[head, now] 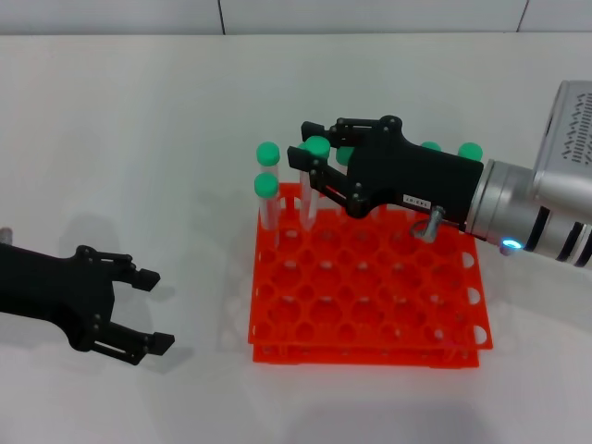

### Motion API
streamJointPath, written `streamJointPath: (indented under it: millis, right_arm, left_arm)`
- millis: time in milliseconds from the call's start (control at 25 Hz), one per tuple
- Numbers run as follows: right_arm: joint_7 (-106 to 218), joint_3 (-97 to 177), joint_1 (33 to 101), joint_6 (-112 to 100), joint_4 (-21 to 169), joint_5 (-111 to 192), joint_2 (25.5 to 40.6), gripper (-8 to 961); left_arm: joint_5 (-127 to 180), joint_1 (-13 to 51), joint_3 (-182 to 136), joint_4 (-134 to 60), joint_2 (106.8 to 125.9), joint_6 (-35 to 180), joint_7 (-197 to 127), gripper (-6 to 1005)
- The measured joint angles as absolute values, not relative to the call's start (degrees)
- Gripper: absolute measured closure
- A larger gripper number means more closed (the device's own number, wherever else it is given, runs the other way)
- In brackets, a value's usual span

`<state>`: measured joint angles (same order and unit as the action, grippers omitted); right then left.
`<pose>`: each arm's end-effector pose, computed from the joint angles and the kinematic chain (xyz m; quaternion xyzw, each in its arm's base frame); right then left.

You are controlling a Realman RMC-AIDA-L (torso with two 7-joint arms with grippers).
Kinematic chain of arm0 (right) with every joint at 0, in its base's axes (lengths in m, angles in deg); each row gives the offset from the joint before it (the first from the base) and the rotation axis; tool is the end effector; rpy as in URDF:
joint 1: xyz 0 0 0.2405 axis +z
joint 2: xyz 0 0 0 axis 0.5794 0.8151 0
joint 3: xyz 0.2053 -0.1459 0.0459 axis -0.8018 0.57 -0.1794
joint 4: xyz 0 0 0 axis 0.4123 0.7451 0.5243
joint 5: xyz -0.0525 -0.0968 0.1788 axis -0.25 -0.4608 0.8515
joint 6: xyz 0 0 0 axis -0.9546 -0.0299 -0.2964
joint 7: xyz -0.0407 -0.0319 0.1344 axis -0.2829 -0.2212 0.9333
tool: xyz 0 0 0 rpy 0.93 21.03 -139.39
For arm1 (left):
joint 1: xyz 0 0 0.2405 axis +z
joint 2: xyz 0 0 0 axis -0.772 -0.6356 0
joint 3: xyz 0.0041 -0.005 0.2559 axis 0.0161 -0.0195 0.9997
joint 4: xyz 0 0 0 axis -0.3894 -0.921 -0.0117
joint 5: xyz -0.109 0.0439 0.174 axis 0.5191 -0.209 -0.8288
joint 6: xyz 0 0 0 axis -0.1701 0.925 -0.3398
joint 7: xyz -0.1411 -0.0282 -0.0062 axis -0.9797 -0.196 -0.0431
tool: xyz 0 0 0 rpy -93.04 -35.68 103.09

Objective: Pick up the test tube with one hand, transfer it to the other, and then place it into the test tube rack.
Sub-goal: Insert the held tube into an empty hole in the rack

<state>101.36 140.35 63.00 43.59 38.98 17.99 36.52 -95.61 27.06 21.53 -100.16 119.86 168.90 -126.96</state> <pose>0.1729 0.3373 -0.0784 -0.9123 0.0645 0.3479 0.2063 -0.2762 0.2870 0.0419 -0.9801 -0.1948 -0.0046 0.0369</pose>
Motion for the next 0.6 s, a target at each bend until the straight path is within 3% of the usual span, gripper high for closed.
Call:
streamJointPath:
  millis: [600]
  right_arm:
    - [101.02, 140.71, 63.00, 43.51, 39.01, 18.17, 36.52, 686]
  left_arm:
    - [-95.71, 27.10, 22.70, -100.17, 119.87, 169.27, -126.95, 111]
